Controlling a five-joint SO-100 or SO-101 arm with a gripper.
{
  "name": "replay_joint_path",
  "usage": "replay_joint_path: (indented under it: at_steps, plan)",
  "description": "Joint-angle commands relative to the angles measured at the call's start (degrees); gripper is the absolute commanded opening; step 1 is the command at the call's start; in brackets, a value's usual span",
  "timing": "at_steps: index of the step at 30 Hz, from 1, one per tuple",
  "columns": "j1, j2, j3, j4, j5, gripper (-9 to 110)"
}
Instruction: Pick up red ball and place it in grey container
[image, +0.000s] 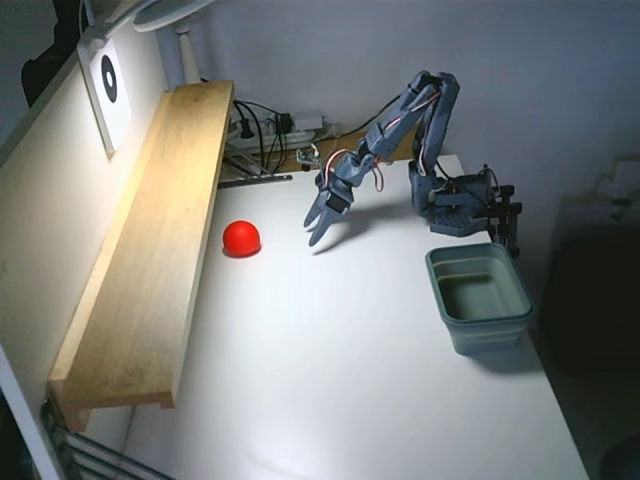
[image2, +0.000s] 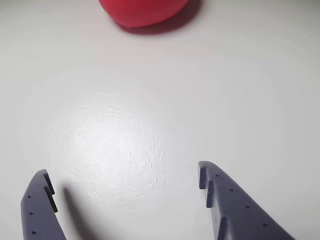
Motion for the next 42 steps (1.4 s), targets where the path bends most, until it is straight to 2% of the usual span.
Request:
replay_joint_path:
  at_steps: [1, 20, 42]
  plan:
    - [0.0, -3.19, -5.34, -2.93, 0.18, 38]
    - [0.0, -21.01, -22.09, -3.99, 0.18, 38]
    - [0.0, -40.62, -48.99, 3.29, 0.18, 38]
